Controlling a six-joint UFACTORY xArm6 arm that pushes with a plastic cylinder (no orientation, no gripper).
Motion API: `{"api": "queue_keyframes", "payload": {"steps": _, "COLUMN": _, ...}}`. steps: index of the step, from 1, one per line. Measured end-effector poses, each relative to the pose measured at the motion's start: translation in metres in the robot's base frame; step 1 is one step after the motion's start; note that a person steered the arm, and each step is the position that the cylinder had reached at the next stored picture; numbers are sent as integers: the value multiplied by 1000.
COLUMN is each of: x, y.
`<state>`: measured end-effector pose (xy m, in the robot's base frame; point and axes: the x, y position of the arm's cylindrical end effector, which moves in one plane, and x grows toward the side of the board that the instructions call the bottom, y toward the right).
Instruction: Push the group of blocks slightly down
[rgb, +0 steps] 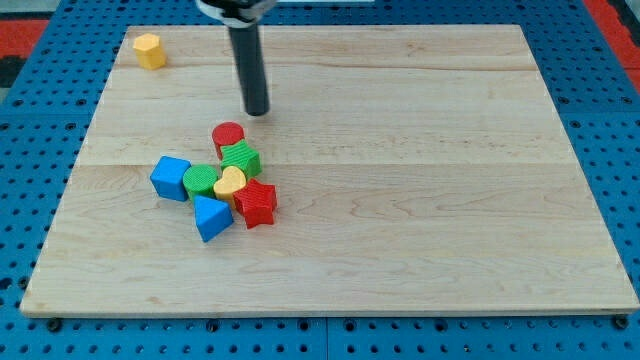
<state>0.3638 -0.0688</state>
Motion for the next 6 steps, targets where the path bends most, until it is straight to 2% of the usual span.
{"api": "queue_keyframes", "payload": {"steps": 1, "x": 21, "y": -25}}
{"api": "queue_keyframes", "payload": {"steps": 3, "x": 25, "y": -63}}
{"api": "queue_keyframes", "payload": {"steps": 5, "x": 67, "y": -61}}
{"api": "queue_keyframes", "payload": {"steps": 6, "x": 72, "y": -33}}
